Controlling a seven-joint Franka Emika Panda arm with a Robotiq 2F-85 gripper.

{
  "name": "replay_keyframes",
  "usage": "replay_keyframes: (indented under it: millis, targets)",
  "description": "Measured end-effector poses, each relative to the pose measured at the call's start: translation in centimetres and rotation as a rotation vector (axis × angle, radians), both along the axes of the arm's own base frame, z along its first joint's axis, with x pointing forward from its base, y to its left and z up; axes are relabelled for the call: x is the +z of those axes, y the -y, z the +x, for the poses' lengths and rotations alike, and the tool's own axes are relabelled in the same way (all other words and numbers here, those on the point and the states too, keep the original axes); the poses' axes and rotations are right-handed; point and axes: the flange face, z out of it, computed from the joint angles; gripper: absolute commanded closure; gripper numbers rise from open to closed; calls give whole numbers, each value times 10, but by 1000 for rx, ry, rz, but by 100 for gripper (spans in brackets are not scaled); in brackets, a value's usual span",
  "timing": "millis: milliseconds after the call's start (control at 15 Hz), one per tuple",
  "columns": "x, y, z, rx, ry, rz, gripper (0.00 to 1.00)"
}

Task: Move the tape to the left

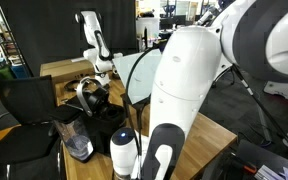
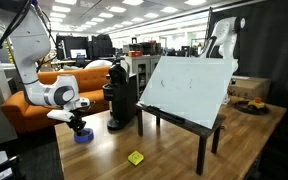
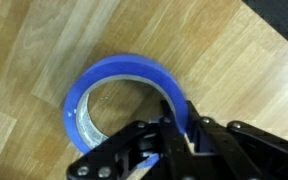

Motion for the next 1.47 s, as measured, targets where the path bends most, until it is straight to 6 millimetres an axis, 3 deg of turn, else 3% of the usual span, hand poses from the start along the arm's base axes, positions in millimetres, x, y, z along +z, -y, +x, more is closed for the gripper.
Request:
replay_keyframes:
  millis: [600, 667, 733, 867, 1267, 1467]
  targets:
    - [-1, -18, 19, 17, -2, -56, 96]
    - [-1, -18, 19, 22, -5, -61, 59]
    - [-1, -19, 20, 27, -7, -65, 58]
    - [-2, -19, 19, 33, -14, -72, 46]
    - [-5, -16, 16, 60, -37, -106, 4]
    - [-6, -22, 11, 82, -46, -117, 0]
